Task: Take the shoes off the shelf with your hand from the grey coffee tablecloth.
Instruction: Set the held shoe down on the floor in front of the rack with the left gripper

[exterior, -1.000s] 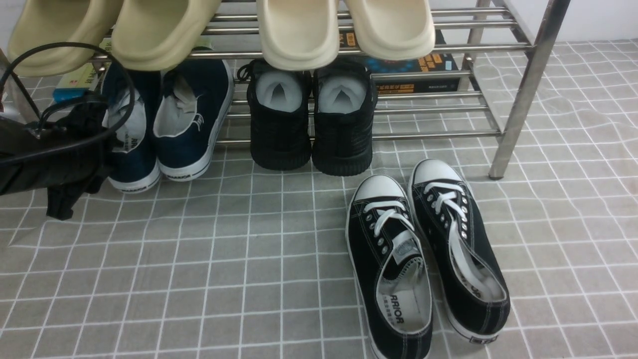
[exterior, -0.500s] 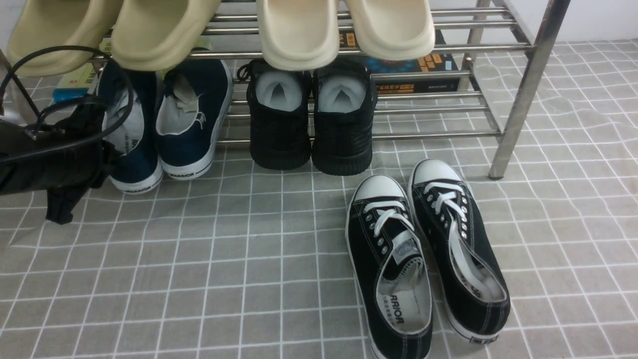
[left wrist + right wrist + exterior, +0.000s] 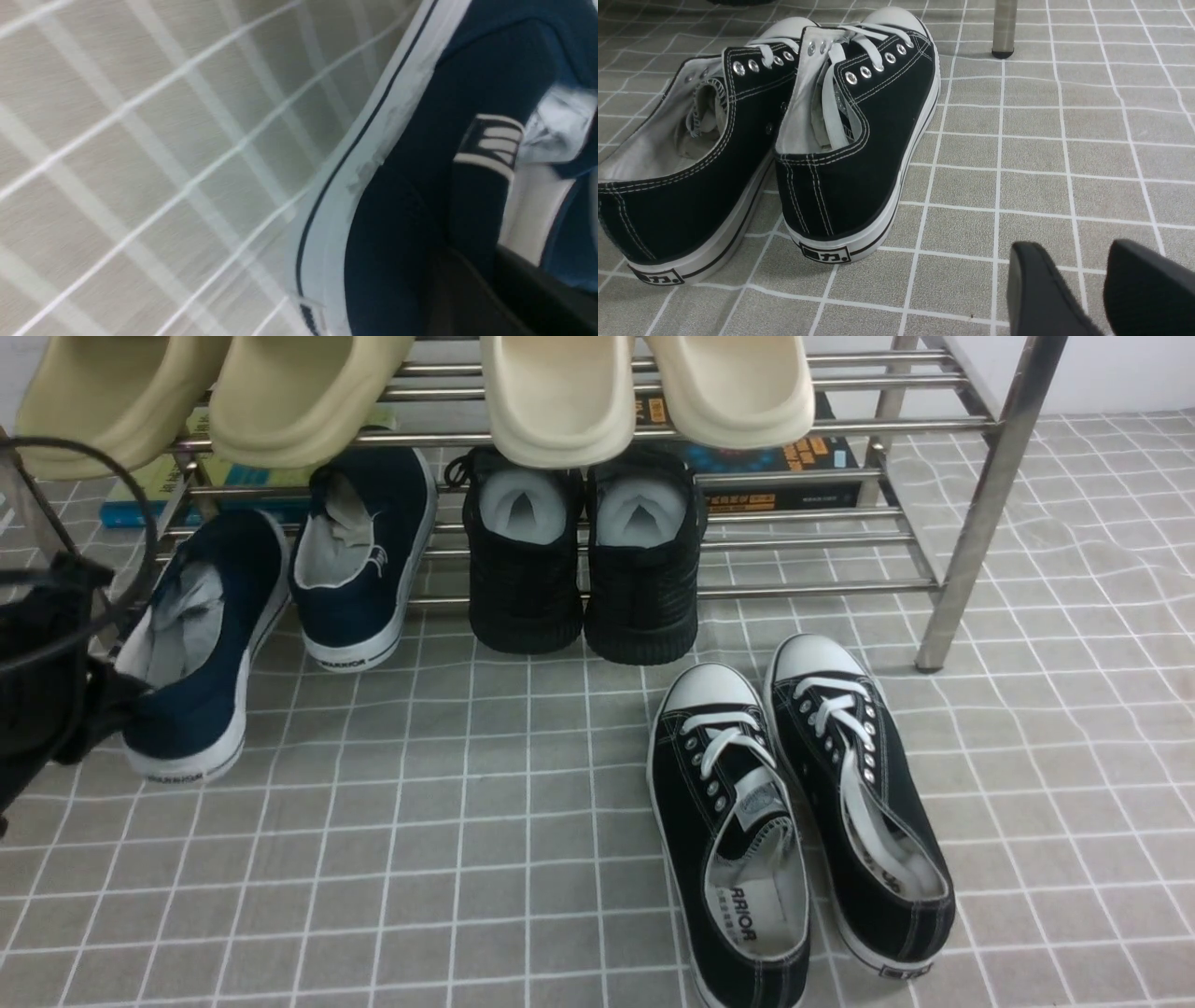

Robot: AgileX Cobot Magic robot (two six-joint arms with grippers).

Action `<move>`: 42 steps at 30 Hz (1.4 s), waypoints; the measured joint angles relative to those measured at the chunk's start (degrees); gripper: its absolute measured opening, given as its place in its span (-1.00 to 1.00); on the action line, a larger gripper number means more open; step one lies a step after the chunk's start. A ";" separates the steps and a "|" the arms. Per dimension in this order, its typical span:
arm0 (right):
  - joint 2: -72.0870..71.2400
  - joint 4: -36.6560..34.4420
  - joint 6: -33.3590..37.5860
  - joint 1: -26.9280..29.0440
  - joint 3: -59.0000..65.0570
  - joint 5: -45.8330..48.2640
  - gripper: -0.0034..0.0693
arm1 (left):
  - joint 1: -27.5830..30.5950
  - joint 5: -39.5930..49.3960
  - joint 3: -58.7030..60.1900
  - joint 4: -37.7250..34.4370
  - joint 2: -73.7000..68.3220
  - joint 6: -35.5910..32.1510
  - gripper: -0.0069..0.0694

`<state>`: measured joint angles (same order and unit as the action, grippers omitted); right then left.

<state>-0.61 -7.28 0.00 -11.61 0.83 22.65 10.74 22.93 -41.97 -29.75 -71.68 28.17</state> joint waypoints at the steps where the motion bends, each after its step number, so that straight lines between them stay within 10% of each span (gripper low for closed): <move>1: 0.00 0.00 0.00 0.00 0.00 0.00 -0.25 | 0.00 0.00 1.29 1.30 0.97 0.59 -0.68; 35: 0.00 0.00 0.00 0.00 0.00 0.00 -0.25 | 0.15 1.83 13.64 20.64 6.61 8.62 -0.68; 42: 0.00 0.00 0.00 0.00 0.00 0.00 -0.25 | 0.17 2.86 13.40 20.94 6.61 8.62 -0.43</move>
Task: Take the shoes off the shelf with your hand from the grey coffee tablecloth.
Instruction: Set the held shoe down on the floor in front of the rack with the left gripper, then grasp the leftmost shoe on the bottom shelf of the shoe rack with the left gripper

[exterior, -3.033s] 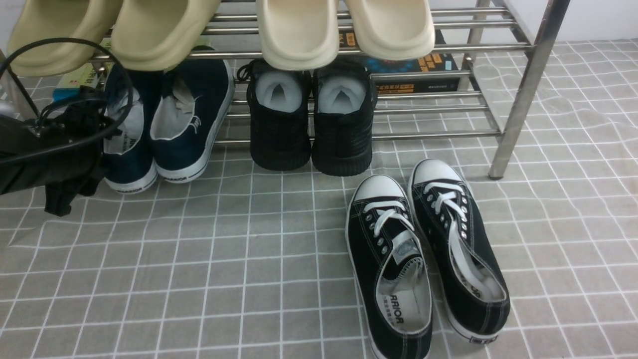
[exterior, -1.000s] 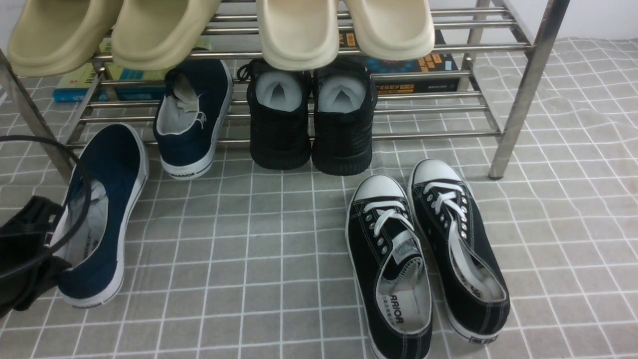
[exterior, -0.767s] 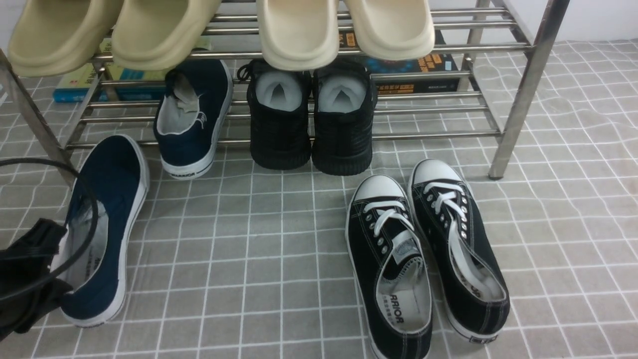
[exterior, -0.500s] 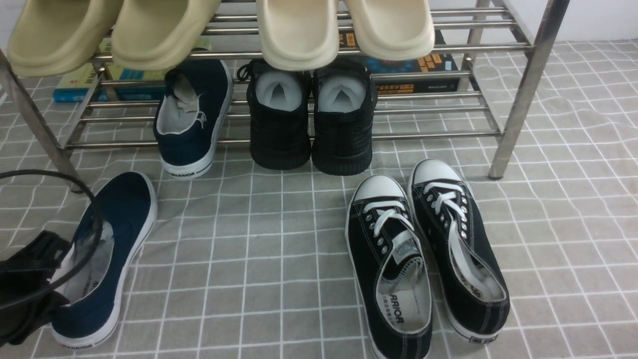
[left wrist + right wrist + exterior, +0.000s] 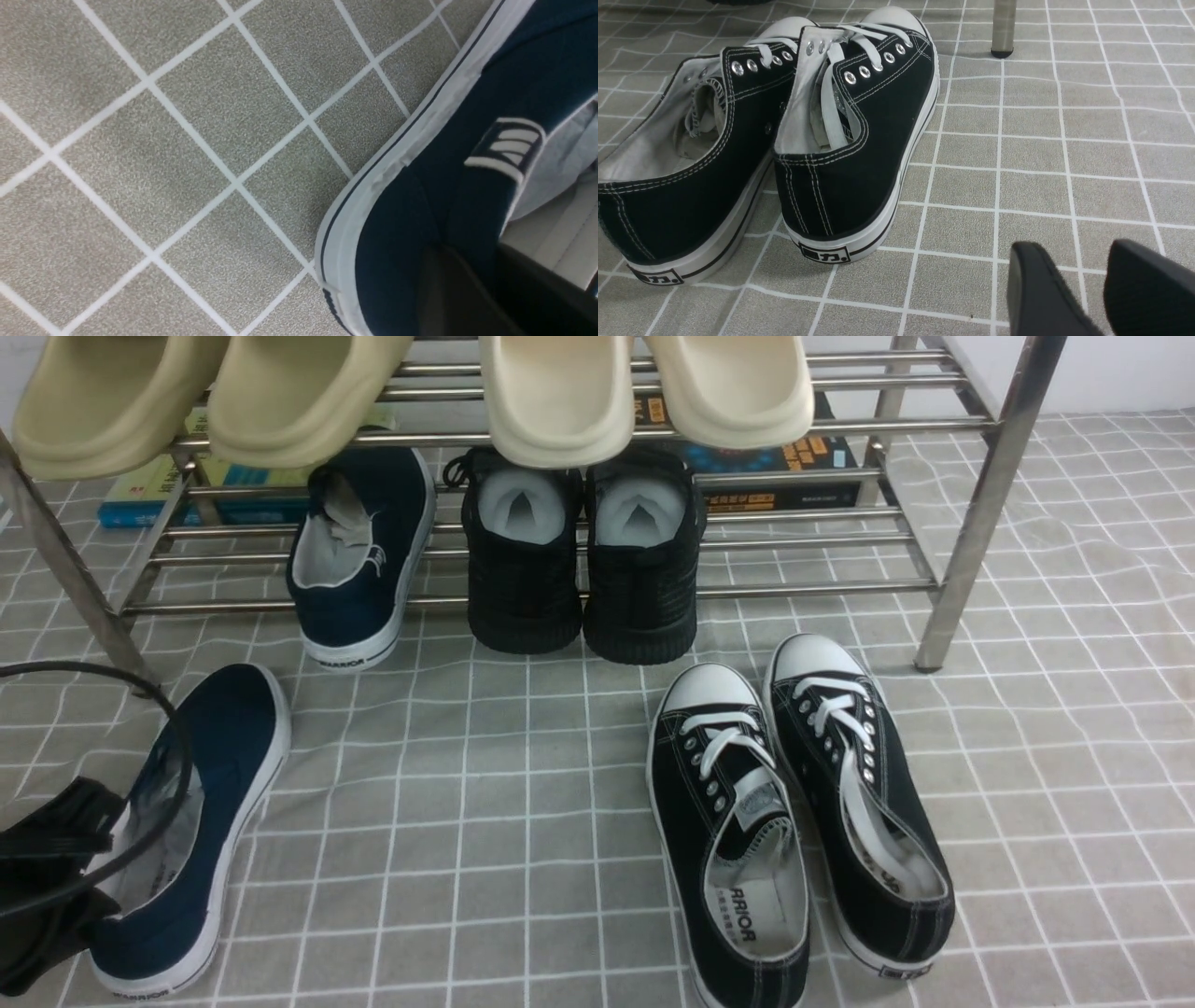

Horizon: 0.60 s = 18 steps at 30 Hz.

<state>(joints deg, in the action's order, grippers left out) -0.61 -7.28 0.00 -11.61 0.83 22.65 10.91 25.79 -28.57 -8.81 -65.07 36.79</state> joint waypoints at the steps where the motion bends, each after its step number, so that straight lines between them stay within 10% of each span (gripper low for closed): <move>1: 0.00 0.00 0.00 0.00 0.00 0.00 -0.25 | 0.00 1.14 -1.06 0.42 0.00 0.00 -0.28; 8: 0.00 0.00 0.00 0.00 0.00 0.00 -0.25 | 0.00 8.88 -12.18 2.08 0.00 -0.05 0.36; 18: 0.00 0.00 0.00 0.00 0.00 0.00 -0.25 | 0.00 11.33 -23.76 -11.53 -2.67 -10.75 0.49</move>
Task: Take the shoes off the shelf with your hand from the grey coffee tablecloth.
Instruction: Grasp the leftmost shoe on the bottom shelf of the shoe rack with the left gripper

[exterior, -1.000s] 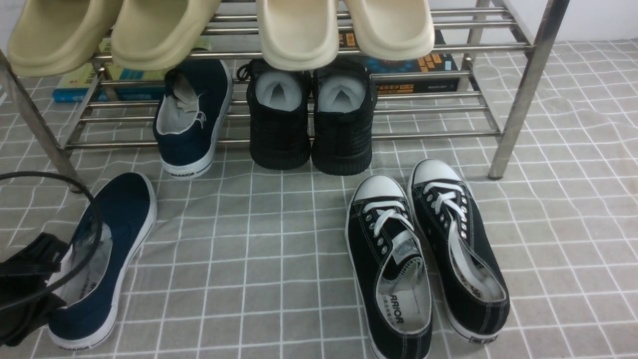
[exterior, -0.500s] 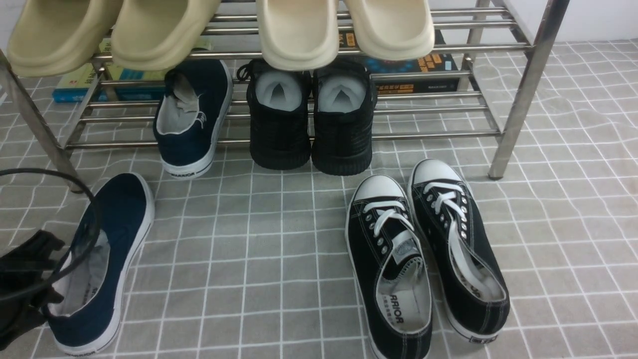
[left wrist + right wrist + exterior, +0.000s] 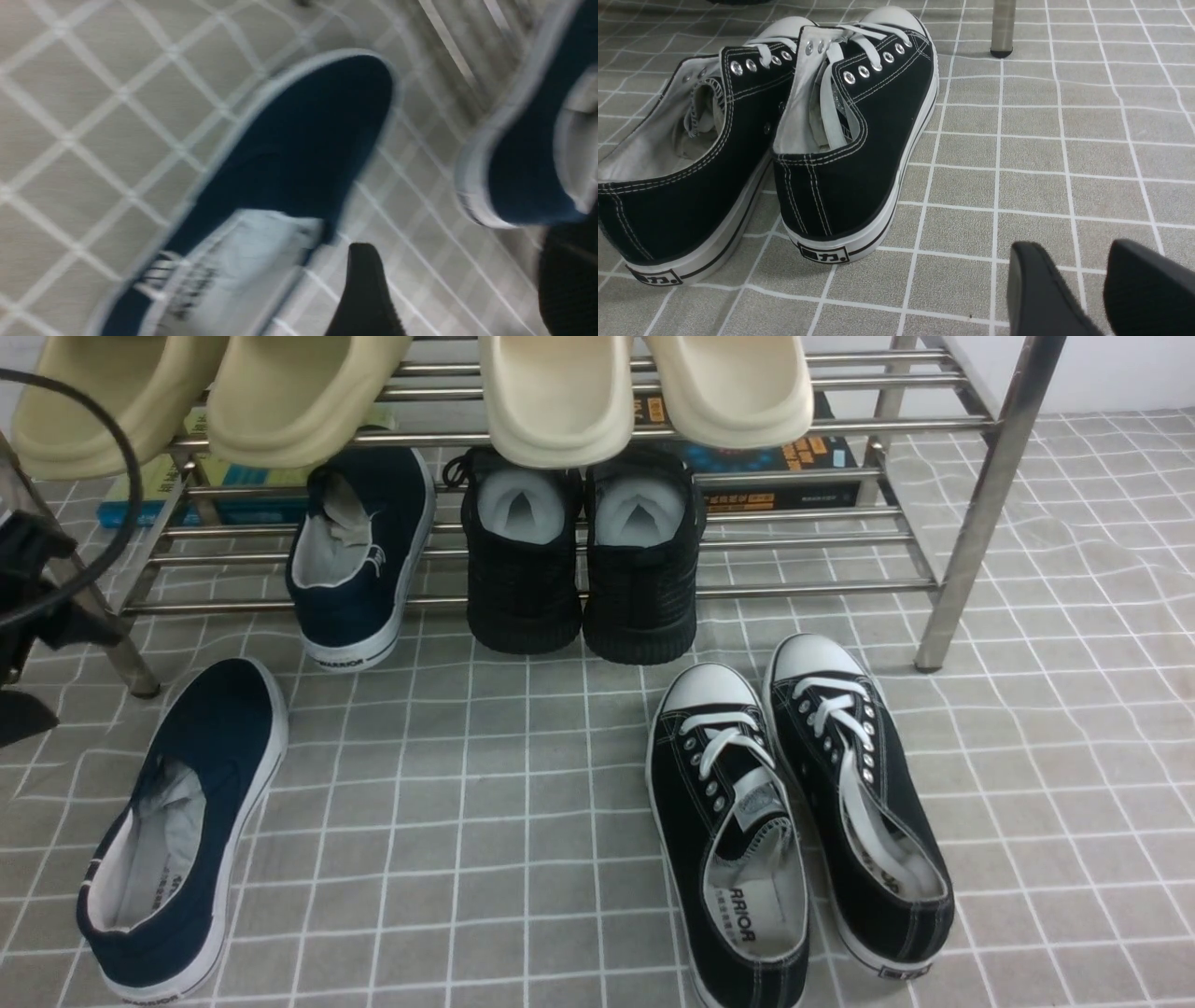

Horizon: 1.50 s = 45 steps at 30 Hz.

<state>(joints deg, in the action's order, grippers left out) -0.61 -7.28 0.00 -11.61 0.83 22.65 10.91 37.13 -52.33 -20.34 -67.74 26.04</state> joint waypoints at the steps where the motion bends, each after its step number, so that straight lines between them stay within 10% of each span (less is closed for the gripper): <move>1: 0.00 0.00 0.00 0.00 0.00 0.00 -0.25 | 0.00 0.27 -0.16 -5.10 -1.64 -4.01 0.49; 13: 0.00 0.00 0.00 0.00 0.00 0.00 -0.25 | -10.53 -13.73 -0.34 -32.94 -14.38 -26.04 0.49; 45: 0.00 0.00 0.00 0.00 0.00 0.00 -0.25 | -11.28 -26.08 -3.72 -50.98 -29.29 -28.10 0.49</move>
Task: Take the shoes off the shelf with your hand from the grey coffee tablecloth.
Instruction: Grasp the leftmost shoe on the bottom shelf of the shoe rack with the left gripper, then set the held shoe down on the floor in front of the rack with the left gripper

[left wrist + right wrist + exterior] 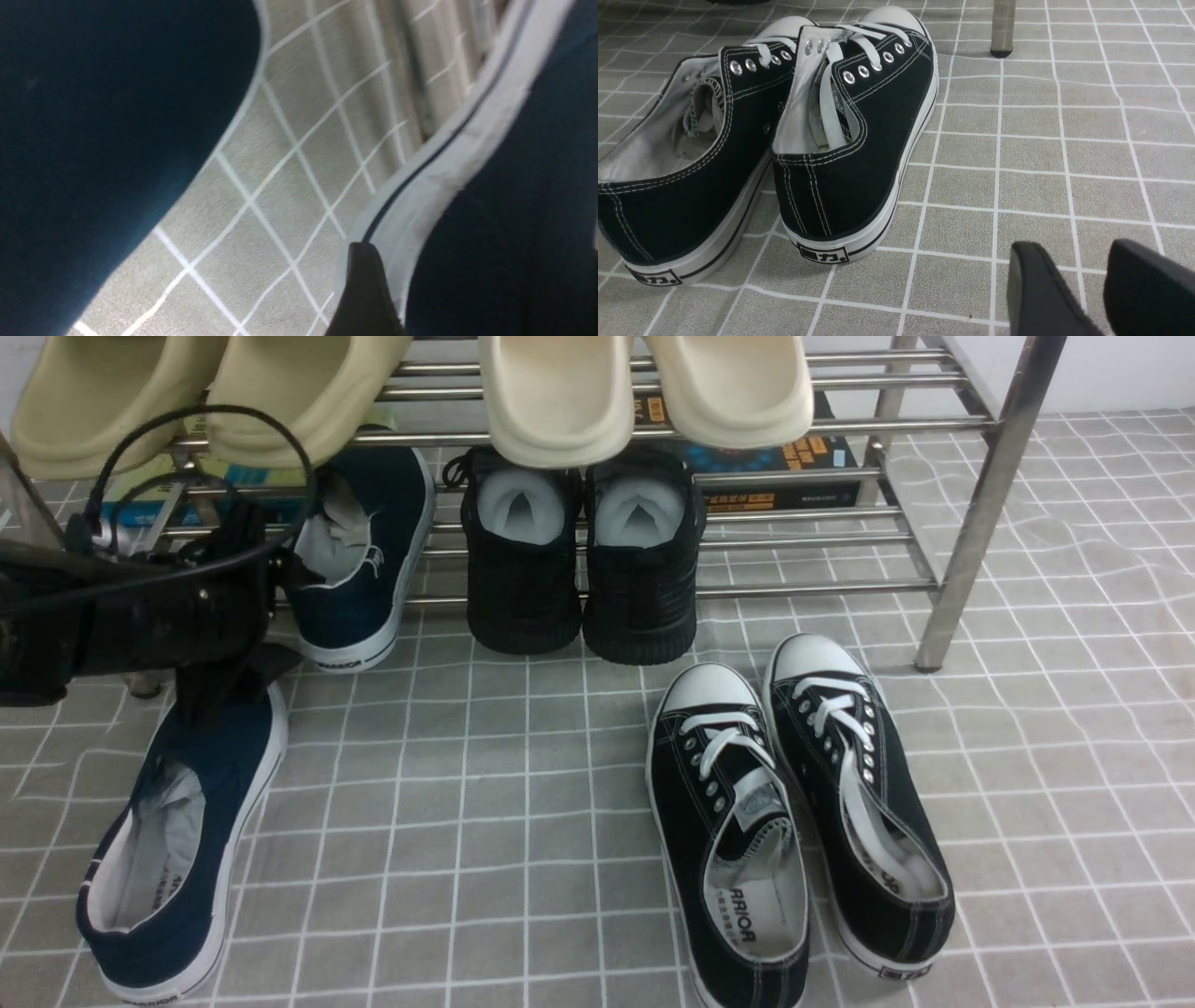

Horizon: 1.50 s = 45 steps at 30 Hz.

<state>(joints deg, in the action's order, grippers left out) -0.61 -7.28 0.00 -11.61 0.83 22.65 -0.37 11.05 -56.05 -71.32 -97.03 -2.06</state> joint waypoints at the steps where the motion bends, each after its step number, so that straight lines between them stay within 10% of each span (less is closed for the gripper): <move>1: 0.00 0.00 0.00 0.00 0.00 0.00 -0.25 | 0.00 0.05 -0.09 -0.01 -0.22 0.00 0.48; 12: 0.00 0.00 0.00 0.00 0.00 0.00 -0.25 | 0.00 3.56 -0.07 0.49 -1.14 -5.33 -0.67; 22: 0.00 0.00 0.00 0.00 0.00 0.00 -0.25 | 0.00 15.33 3.10 18.05 7.78 5.22 -0.73; 31: 0.00 0.00 0.00 0.00 0.00 0.00 -0.25 | 0.00 33.02 3.52 50.16 14.41 23.71 -0.74; 45: 0.00 0.00 0.00 0.00 0.00 0.00 -0.25 | 0.00 46.32 3.52 61.05 15.93 29.80 -0.74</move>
<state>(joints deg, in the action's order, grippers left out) -0.61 -7.28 0.00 -11.61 0.83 22.65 -0.37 57.36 -52.53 -10.28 -81.10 27.74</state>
